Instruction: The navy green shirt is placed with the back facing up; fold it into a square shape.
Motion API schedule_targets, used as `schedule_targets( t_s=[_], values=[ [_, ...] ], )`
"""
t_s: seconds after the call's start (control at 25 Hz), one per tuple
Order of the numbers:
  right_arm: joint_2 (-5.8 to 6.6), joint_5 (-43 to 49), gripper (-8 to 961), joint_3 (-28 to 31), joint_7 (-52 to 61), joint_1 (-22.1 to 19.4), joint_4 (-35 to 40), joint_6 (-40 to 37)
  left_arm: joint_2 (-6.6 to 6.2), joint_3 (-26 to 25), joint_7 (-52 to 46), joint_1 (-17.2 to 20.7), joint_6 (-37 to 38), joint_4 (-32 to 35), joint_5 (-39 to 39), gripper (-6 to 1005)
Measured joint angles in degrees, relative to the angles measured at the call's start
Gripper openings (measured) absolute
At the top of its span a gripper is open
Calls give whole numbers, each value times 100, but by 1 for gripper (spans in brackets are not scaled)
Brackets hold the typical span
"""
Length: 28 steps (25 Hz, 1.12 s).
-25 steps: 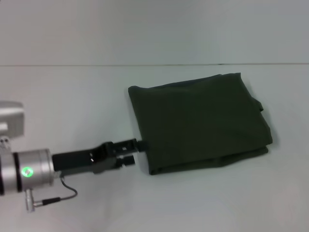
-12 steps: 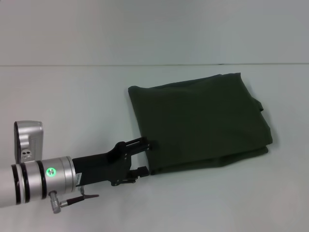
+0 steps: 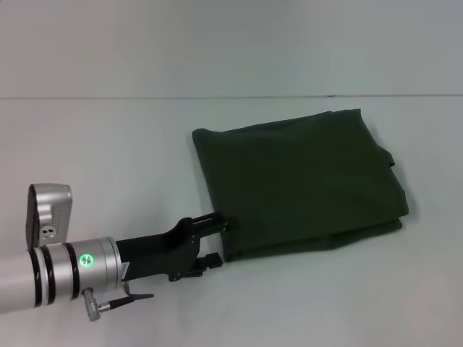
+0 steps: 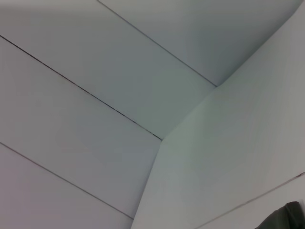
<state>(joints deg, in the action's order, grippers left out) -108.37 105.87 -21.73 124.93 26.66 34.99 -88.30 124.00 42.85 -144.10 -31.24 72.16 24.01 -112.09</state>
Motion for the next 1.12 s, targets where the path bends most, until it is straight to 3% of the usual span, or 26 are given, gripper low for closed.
schedule_targets(
  t_s=[0.92,1.12],
  values=[
    [-9,-32,744,12,-1,15,-10,-2,8,206,345,-337,-485,-350,14,780],
    [-9,-71,744,18,4,0,-10,-11,10,207,347,-338,-493,-353,26,635]
  ],
)
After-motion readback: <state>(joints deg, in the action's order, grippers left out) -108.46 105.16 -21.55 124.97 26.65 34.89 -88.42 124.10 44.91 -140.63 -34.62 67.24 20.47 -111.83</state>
